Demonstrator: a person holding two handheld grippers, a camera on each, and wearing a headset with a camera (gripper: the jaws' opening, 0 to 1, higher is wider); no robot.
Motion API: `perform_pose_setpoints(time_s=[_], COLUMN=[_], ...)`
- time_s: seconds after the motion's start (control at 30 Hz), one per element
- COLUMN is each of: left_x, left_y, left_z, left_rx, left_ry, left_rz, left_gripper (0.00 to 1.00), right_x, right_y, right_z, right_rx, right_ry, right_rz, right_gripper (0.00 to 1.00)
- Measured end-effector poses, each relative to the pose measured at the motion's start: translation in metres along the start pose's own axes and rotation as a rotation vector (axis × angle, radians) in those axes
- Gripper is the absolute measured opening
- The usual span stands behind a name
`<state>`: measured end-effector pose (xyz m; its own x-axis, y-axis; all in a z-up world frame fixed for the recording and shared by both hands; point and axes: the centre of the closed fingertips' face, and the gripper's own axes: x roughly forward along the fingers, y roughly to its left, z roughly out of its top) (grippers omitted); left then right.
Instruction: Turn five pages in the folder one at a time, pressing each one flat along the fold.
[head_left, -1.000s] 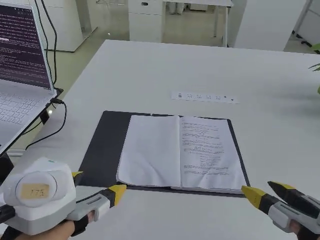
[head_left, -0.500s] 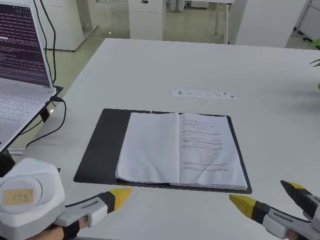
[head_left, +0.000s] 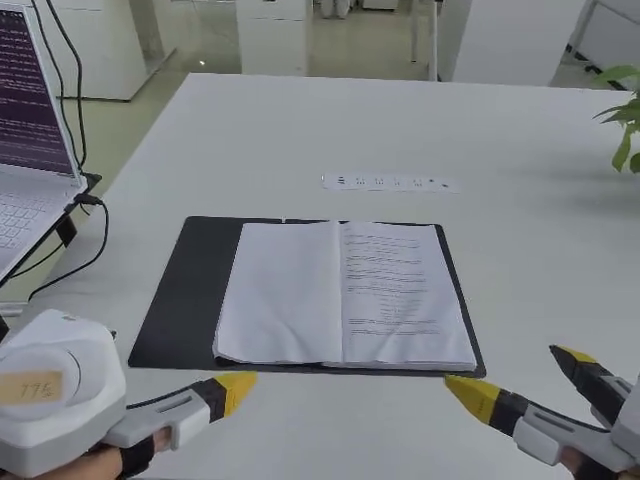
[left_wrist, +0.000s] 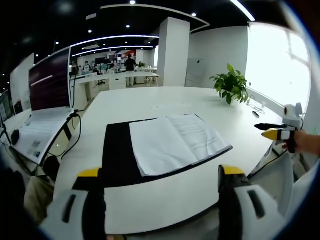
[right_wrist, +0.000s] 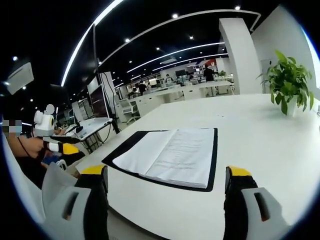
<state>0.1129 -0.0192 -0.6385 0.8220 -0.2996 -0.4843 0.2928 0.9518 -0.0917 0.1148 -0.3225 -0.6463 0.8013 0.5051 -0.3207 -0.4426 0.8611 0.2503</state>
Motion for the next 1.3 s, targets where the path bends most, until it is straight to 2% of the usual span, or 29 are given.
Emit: perform_pose_setpoints(time_s=[0.07,0.1,0.17,0.37,0.47,0.63,0.8,0.97,1.03,1.17,1.3], left_x=[0.008,0.013,0.023,0.056,0.071,0.090,0.112,0.134,0.144,0.163,0.184], left_y=[-0.005,-0.010,-0.016,-0.044,-0.059,-0.074,-0.097,-0.117,-0.127,-0.151,-0.171], left_z=[0.000,-0.001,0.000,0.000,-0.002,-0.007,-0.011,-0.013,-0.015,-0.008,-0.011], left_rx=[0.009,0.011,0.020,0.069,0.081,0.100,0.129,0.161,0.191,0.206,0.216], left_ry=[0.008,0.027,0.031,0.057,0.070,0.084,0.097,0.105,0.132,0.103,0.112], left_rz=[-0.013,-0.034,-0.048,-0.126,-0.159,-0.188,-0.222,-0.249,-0.257,-0.296,-0.318], left_gripper=[0.94,0.91,0.86,0.77,0.74,0.70,0.66,0.62,0.60,0.59,0.57], right_x=[0.000,0.001,0.001,0.005,0.008,0.013,0.024,0.033,0.036,0.041,0.043], right_y=[0.000,0.001,0.002,0.004,0.002,0.000,0.000,-0.002,-0.003,-0.008,-0.013], right_z=[0.000,0.000,0.000,-0.003,-0.008,-0.010,-0.013,-0.014,-0.015,-0.018,-0.021], right_rx=[0.004,0.004,0.005,-0.003,-0.005,-0.009,-0.017,-0.029,-0.030,-0.024,-0.008], right_ry=[0.003,0.001,0.001,0.002,0.019,0.026,0.052,0.069,0.079,0.087,0.090], right_rz=[0.000,0.002,0.004,0.023,0.025,0.024,0.046,0.066,0.069,0.072,0.066], right_gripper=[0.96,0.96,0.95,0.87,0.81,0.70,0.63,0.61,0.61,0.61,0.60])
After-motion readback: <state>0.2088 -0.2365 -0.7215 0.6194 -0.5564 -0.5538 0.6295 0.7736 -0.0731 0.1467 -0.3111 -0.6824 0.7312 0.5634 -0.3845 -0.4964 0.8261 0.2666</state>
